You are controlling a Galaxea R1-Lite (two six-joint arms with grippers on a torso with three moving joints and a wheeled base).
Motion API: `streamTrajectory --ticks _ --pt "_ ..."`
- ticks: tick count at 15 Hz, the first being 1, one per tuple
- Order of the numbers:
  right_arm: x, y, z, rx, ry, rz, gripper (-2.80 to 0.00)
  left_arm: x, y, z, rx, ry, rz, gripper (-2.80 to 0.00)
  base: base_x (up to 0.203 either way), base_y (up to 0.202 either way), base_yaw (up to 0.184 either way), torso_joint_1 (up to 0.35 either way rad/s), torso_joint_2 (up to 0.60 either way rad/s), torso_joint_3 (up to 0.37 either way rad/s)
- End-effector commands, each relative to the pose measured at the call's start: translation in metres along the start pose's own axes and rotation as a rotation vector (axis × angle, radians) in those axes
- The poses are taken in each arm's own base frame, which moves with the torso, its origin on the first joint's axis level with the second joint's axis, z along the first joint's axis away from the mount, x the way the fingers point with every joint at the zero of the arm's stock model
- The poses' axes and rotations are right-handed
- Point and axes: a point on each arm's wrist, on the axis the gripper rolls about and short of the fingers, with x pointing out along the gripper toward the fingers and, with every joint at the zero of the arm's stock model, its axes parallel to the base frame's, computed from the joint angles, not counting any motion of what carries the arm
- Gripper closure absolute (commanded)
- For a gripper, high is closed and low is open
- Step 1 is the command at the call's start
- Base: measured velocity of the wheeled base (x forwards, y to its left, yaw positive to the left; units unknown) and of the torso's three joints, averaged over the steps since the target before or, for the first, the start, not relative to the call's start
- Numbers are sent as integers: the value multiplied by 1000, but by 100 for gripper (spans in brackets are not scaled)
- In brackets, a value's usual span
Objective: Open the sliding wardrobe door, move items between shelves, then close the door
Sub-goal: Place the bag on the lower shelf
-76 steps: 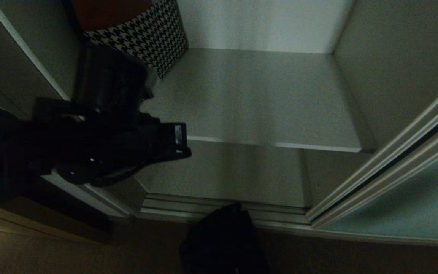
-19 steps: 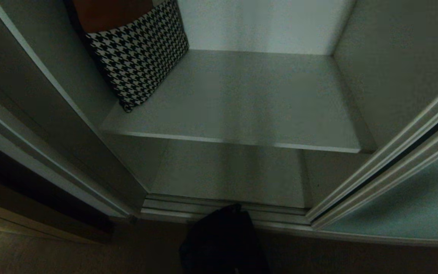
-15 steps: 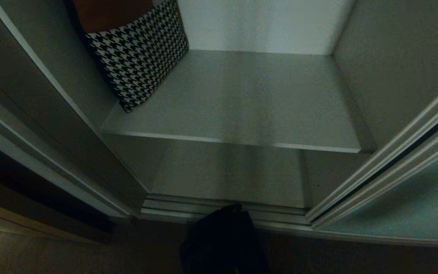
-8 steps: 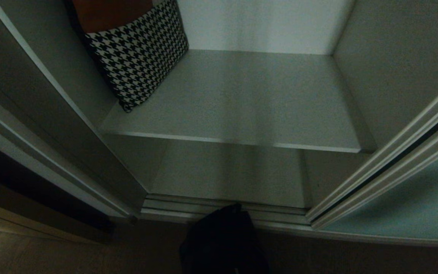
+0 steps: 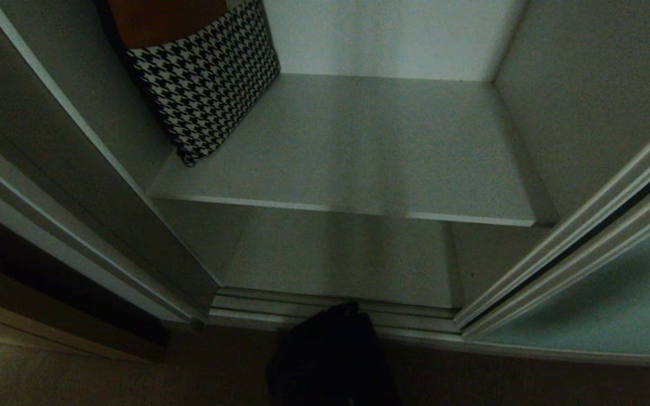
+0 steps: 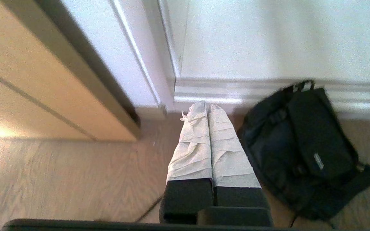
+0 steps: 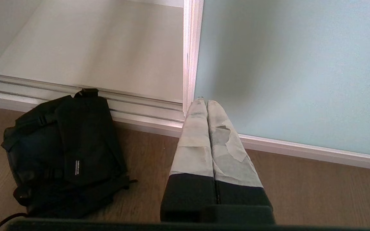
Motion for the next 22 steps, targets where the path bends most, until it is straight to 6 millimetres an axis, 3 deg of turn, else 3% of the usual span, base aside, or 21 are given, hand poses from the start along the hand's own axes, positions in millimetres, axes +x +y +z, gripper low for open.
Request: streamTrajectory --ticks 1,22 --pt "0 0 0 0 1 1 0 -2 0 -1 9 -28 5 0 0 0 0 0 0 0" --pt "0 0 0 0 1 1 0 -2 0 -2 1 -27 5 0 -4 0 0 0 0 0"
